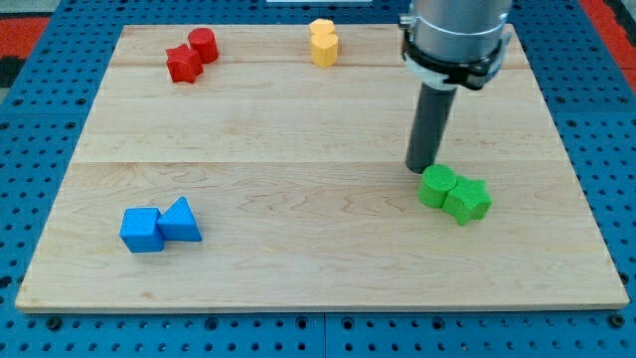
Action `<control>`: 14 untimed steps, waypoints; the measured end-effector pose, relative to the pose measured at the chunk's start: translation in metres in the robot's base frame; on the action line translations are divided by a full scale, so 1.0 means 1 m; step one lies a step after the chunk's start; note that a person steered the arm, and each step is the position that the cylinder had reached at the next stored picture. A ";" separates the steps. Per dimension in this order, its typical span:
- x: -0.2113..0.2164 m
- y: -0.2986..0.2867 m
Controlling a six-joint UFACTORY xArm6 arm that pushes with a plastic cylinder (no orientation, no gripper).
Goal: Move the green star along with the green circle towards center
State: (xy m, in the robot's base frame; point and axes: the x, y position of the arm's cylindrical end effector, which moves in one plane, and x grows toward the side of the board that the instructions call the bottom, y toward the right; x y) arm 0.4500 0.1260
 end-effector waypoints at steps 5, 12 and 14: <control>0.075 0.205; 0.044 -0.001; 0.060 -0.022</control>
State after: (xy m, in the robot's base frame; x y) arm 0.5102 0.1038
